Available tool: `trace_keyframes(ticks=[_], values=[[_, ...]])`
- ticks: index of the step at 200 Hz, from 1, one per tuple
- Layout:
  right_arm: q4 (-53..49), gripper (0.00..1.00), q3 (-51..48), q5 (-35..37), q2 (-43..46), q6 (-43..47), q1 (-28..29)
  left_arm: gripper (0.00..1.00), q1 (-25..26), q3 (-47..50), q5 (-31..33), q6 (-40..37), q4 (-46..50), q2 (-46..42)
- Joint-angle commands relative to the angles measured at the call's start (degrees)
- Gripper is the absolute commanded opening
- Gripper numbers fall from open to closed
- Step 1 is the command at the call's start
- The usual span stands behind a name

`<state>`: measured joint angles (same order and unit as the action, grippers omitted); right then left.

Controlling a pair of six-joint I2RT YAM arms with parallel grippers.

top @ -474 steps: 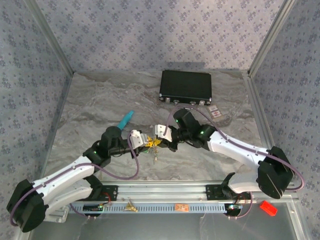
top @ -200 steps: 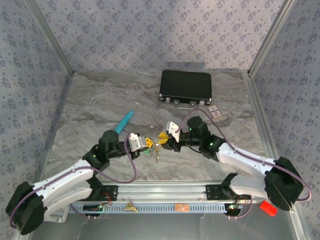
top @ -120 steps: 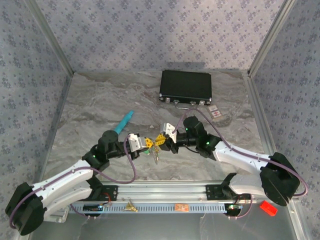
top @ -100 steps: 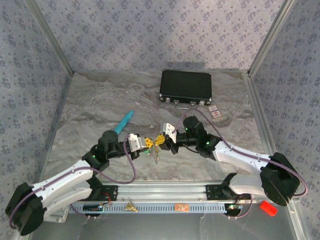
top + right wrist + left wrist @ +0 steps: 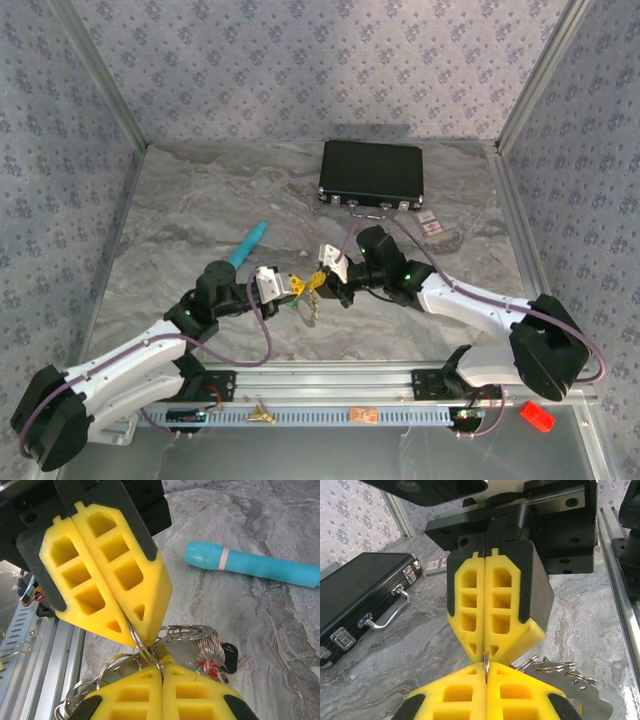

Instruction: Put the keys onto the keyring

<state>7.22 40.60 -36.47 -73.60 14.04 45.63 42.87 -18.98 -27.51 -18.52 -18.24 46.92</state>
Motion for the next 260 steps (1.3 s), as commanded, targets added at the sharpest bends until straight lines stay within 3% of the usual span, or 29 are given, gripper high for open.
trace_keyframes(ticks=[1,36,166,188,211,229,260], values=[[1.0,0.15,0.0,-0.6,1.6,0.6,-0.2,0.0,0.4,-0.6,-2.8,0.9,-5.0,-1.4],[4.5,0.26,-2.6,-1.0,5.0,1.2,-0.5,0.0,0.3,-0.1,-2.8,1.6,-5.9,-0.9],[6.3,0.22,-1.4,-1.3,2.0,3.1,0.4,0.0,0.3,-0.4,-3.6,2.3,-6.3,-0.7],[7.3,0.18,-0.5,-2.1,1.2,3.2,0.5,0.0,0.3,-0.3,-3.8,2.5,-6.4,-0.6],[7.2,0.0,0.5,-2.7,0.6,3.6,0.5,0.0,0.4,-0.2,-3.9,3.3,-7.1,-0.9],[5.2,0.0,0.9,-2.3,1.1,4.7,0.5,0.0,0.3,-0.6,-2.5,3.1,-5.1,-1.2],[-5.6,0.0,3.8,1.4,2.2,10.2,1.0,0.19,0.4,-2.9,1.8,1.6,3.7,-1.7]])
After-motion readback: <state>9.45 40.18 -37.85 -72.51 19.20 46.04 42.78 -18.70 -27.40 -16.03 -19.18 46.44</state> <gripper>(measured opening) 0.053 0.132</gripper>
